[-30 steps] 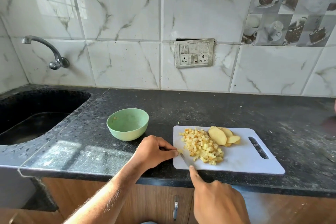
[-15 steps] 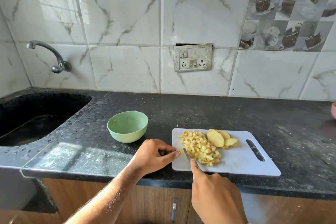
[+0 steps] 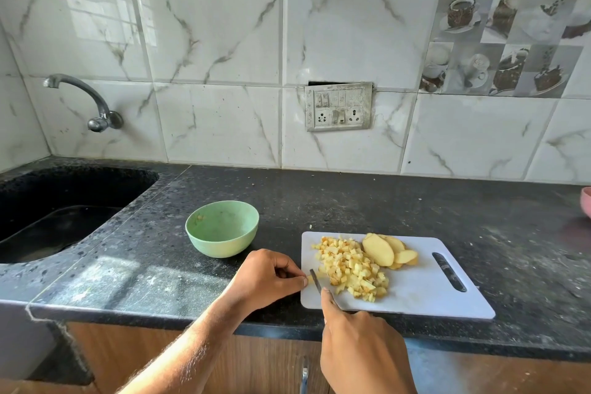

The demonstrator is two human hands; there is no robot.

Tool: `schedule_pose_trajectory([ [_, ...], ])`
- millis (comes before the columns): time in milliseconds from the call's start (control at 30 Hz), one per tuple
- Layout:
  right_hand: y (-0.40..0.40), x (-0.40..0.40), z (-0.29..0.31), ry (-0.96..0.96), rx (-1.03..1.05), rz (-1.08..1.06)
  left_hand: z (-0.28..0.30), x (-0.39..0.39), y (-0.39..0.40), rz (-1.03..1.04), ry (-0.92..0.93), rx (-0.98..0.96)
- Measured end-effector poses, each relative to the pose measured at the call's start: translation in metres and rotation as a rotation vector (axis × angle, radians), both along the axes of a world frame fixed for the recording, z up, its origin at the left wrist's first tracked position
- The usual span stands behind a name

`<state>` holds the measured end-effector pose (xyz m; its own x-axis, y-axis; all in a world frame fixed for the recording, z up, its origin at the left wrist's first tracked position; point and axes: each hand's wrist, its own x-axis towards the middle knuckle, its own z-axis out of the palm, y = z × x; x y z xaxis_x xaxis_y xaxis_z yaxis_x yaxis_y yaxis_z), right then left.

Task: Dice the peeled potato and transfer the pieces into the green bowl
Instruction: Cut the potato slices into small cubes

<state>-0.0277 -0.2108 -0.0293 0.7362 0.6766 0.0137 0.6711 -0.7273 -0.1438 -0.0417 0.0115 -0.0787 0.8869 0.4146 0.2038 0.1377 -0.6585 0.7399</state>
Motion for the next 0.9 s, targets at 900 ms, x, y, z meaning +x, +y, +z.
schedule_pose_trajectory([
  [900, -0.015, 0.004, -0.003, 0.120, -0.174, 0.025, -0.002, 0.002, -0.003, 0.008, 0.014, 0.030],
])
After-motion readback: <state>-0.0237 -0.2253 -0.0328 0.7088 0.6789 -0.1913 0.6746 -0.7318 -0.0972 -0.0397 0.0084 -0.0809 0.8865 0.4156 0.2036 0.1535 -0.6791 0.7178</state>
